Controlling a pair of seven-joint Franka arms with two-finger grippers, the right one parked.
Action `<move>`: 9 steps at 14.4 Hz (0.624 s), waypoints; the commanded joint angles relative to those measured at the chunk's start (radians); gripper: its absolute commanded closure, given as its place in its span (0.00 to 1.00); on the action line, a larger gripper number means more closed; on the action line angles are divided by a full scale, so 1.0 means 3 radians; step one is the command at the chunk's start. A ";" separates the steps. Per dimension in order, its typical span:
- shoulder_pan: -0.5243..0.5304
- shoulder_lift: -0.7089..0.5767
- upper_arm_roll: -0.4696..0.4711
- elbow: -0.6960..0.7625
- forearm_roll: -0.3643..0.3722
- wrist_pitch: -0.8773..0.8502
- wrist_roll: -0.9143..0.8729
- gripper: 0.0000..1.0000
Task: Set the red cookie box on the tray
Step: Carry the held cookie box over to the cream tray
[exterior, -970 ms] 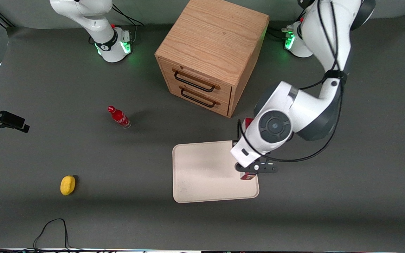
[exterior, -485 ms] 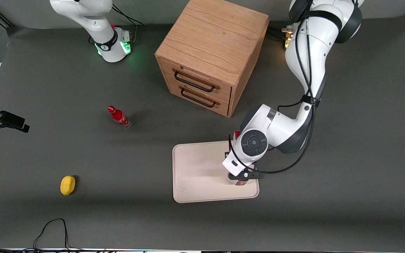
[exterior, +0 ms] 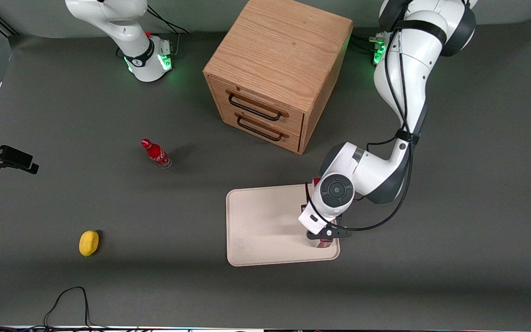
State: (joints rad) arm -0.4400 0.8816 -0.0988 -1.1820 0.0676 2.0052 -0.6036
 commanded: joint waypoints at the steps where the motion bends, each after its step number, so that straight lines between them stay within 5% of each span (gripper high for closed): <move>1: -0.0037 -0.0121 0.0079 -0.0160 0.0036 0.0198 -0.0049 0.00; 9: 0.0387 -0.1495 0.0094 -0.1024 -0.0097 -0.0173 -0.0003 0.00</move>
State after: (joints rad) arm -0.3632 0.6191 -0.0706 -1.3069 0.0569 1.9928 -0.6075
